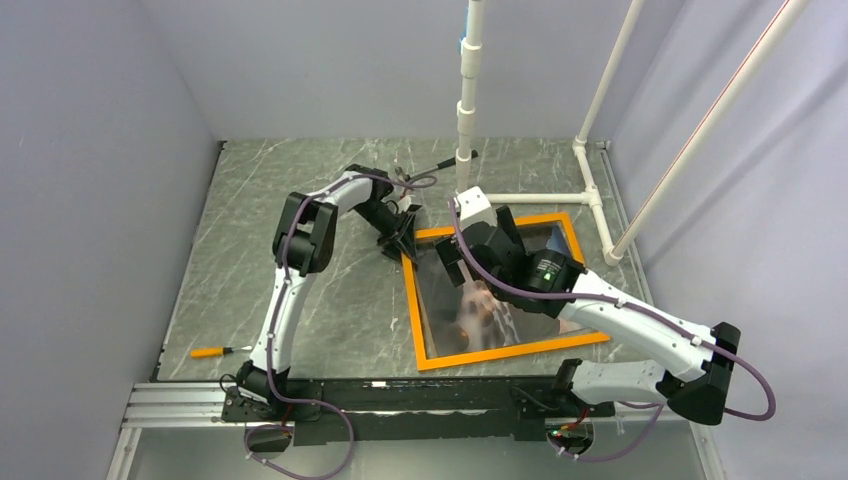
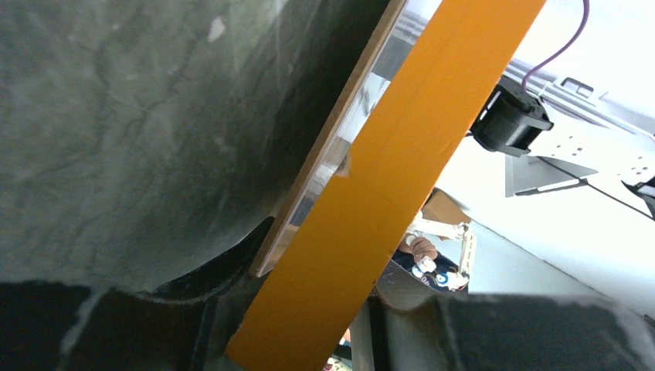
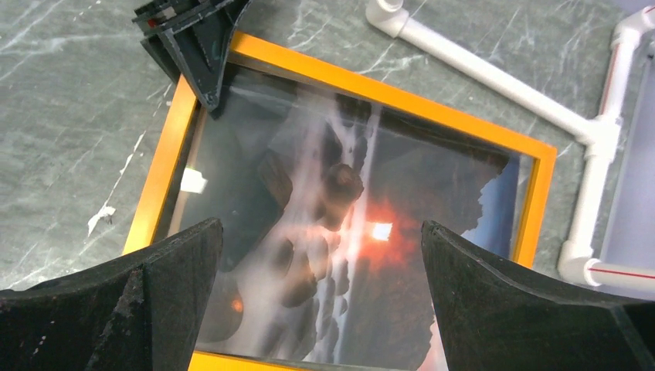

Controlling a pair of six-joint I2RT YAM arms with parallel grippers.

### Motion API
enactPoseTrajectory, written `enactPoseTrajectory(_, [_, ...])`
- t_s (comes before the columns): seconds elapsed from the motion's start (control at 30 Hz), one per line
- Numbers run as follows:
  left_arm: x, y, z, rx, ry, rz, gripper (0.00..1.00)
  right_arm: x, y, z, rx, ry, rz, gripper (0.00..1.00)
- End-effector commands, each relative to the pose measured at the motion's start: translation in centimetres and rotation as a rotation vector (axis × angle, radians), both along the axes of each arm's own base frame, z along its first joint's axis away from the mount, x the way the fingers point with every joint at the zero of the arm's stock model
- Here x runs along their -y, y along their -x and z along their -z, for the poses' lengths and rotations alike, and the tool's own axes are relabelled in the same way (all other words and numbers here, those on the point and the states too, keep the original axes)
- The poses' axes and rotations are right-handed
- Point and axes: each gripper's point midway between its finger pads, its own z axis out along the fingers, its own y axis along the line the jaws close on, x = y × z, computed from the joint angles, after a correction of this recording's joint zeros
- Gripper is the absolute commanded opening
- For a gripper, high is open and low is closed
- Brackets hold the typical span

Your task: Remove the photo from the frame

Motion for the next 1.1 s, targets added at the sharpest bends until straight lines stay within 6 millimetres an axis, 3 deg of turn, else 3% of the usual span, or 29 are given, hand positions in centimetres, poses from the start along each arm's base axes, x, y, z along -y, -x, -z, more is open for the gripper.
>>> enactPoseTrajectory(0.0, [-4.7,-8.0,1.9,0.499,-0.232,-0.025,0.55,0.3,1.1,1.8,-0.064,-0.056,0.025,1.00])
enactPoseTrajectory(0.2, [-8.2,-9.9,-5.7,0.619,-0.254,-0.183,0.98,1.1,2.5,6.0,-0.218,-0.135,0.127,1.00])
enactPoseTrajectory(0.37, [-10.8,-8.3,-10.6,0.690,-0.329,-0.306,0.98,-1.4,3.4,8.2,-0.345,-0.258,0.049,1.00])
enactPoseTrajectory(0.43, [-11.8,-6.2,-11.8,0.709,-0.347,-0.373,0.95,-2.9,3.7,8.9,-0.404,-0.290,0.035,1.00])
enactPoseTrajectory(0.53, [-12.5,-2.0,-13.7,0.738,-0.296,-0.450,0.94,-4.5,3.2,10.3,-0.486,-0.353,0.171,0.99])
enactPoseTrajectory(0.67, [-14.1,4.3,-14.0,0.739,-0.292,-0.488,0.94,-7.7,3.6,12.8,-0.527,-0.365,0.263,0.95])
enactPoseTrajectory(0.77, [-15.7,7.7,-14.5,0.796,-0.315,-0.523,0.94,-10.0,4.1,15.0,-0.537,-0.354,0.283,0.79])
enactPoseTrajectory(0.83, [-16.4,9.7,-15.2,0.829,-0.304,-0.567,0.95,-10.6,3.9,16.6,-0.532,-0.290,0.319,0.75])
enactPoseTrajectory(0.9, [-16.1,11.4,-15.6,0.836,-0.246,-0.589,0.94,-10.5,4.0,18.4,-0.521,-0.208,0.339,0.72])
enactPoseTrajectory(0.97, [-15.5,13.0,-15.9,0.829,-0.178,-0.610,0.94,-10.7,4.1,19.5,-0.518,-0.171,0.341,0.59])
enactPoseTrajectory(1.07, [-14.9,14.6,-15.7,0.801,-0.109,-0.641,0.93,-11.5,4.6,20.9,-0.543,-0.161,0.333,0.54])
